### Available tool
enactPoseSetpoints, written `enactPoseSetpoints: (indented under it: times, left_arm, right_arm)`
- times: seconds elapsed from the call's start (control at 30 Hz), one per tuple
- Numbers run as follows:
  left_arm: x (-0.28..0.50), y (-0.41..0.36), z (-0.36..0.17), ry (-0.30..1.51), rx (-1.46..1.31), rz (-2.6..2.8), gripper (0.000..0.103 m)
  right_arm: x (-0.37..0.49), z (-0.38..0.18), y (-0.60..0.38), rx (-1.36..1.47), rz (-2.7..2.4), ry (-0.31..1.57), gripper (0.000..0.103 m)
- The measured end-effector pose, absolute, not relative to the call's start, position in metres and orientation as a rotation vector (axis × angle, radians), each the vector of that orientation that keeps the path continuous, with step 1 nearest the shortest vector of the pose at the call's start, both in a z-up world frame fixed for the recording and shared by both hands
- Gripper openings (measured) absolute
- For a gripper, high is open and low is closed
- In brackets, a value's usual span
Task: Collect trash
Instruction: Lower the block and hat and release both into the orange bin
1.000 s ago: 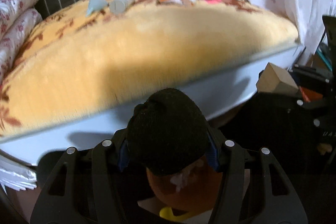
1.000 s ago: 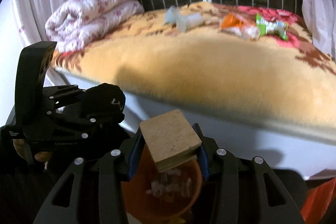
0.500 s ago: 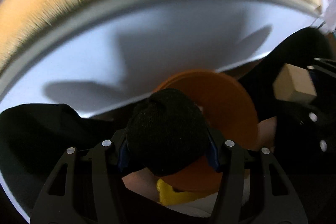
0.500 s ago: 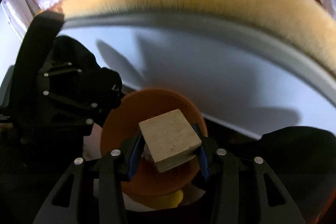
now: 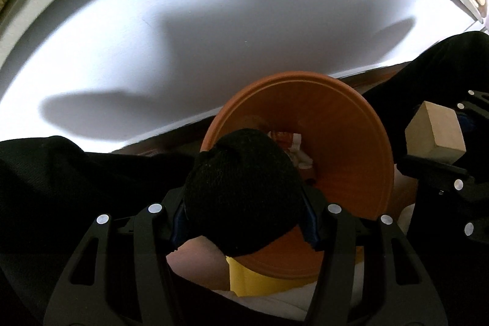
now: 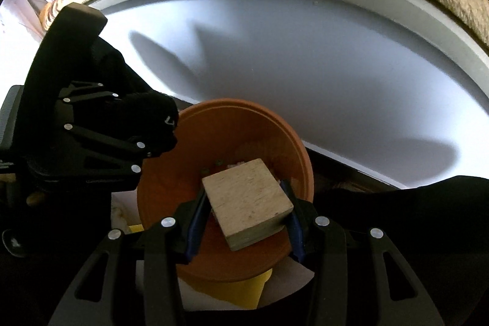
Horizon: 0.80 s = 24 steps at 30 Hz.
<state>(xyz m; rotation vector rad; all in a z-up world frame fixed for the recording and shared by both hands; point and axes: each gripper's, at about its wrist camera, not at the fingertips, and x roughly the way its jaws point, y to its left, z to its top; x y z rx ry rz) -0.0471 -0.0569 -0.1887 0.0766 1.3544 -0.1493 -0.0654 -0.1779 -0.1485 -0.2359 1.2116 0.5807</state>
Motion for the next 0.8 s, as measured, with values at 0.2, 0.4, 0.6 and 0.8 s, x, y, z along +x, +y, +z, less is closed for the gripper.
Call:
enactPoseSetpoints:
  times: [0.2,0.4,0.6,0.8]
  left_arm:
    - [-0.049,-0.057,-0.191,1.374,0.104,-0.125,0.079]
    - [-0.051,-0.060,-0.189,1.372,0.109,-0.117,0.081]
    - [-0.047,-0.059,-0.186,1.361,0.095,-0.107,0.081]
    - [-0.053,-0.059,-0.169,1.313,0.089,-0.106,0.081]
  right_arm:
    - [-0.058,-0.149,-0.176,-0.244,0.556,1.213,0.063]
    - [-0.059,-0.144,-0.188,-0.205,0.530,1.186,0.063]
    - [-0.064,-0.136,-0.198,-0.178,0.511,1.159,0.063]
    - [-0.070,-0.118,-0.206,-0.178,0.499,1.105,0.063]
